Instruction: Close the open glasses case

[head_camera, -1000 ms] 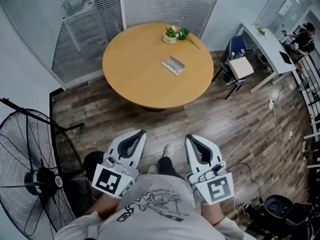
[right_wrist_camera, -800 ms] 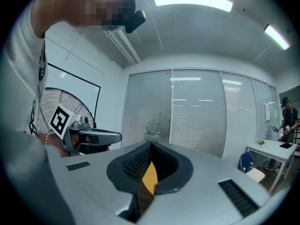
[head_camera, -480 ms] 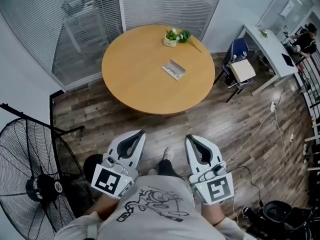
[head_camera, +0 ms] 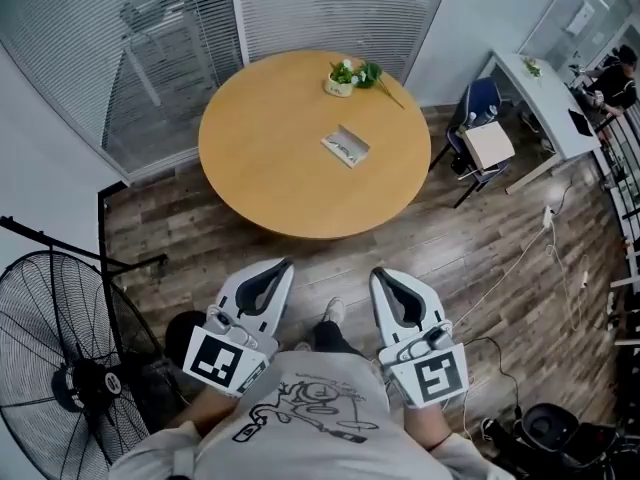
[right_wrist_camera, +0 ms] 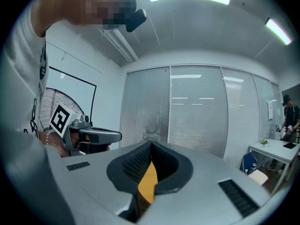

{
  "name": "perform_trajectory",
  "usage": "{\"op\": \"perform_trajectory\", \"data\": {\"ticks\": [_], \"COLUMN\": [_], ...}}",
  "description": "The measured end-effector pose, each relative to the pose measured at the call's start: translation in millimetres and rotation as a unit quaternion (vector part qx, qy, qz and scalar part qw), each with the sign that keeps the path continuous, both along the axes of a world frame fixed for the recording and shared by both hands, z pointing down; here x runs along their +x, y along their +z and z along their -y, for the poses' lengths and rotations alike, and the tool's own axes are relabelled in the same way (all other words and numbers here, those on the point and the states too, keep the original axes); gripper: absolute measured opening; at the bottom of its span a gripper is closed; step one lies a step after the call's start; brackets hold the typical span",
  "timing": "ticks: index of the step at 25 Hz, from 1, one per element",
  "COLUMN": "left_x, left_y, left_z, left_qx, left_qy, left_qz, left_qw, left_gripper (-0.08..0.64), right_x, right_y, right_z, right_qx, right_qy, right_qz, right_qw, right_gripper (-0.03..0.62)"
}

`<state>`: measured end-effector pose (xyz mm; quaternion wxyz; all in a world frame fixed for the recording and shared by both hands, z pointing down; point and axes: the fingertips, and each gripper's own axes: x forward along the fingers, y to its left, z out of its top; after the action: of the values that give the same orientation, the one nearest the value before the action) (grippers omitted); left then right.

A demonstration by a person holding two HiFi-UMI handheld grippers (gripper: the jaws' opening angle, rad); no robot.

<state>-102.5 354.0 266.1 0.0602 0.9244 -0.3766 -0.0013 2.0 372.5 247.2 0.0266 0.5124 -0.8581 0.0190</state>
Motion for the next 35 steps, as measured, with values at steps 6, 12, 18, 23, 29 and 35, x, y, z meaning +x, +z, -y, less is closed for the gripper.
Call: {"op": "perform_trajectory", "data": {"ticks": [6,12,18,23,29,35], "left_x": [21.8,39.8,55.9,73.4,90.1,107.9], "left_y": [-2.4,1.9,5.2,4.2,8.6,10.2], "left_z": [22.9,45.8,68.8,82.2,96.2,110.3], "left_qx": [-0.002,-0.006,-0.008,-0.008,-0.009,-0.011], "left_qy": [0.001,-0.004,-0.008,-0.011,-0.013,-0.015], "left_qz": [0.0,0.003,0.004,0.007,0.011,0.013], "left_qw": [1.0,1.0,0.9999,0.9999,0.9998,0.9997], "left_gripper": [0.018,0.018,0.018,0.018,0.018,0.018], "right_x": [20.3,39.3,56.4,74.5,90.6,108.9], "right_y": [12.5,9.1,8.6,4.2,7.8,10.9], "right_z": [18.3,43.7,69.7,85.2,100.0,114.6], "right_qx": [-0.027,-0.019,-0.012,-0.006,-0.005,-0.006], "right_qy": [-0.023,-0.017,-0.013,-0.011,-0.015,-0.016], "right_qz": [-0.041,-0.024,-0.008,0.004,0.007,0.01], "right_qw": [0.999,0.999,1.0,1.0,1.0,1.0], "right_gripper": [0.008,0.008,0.008,0.008,0.008,0.008]}}
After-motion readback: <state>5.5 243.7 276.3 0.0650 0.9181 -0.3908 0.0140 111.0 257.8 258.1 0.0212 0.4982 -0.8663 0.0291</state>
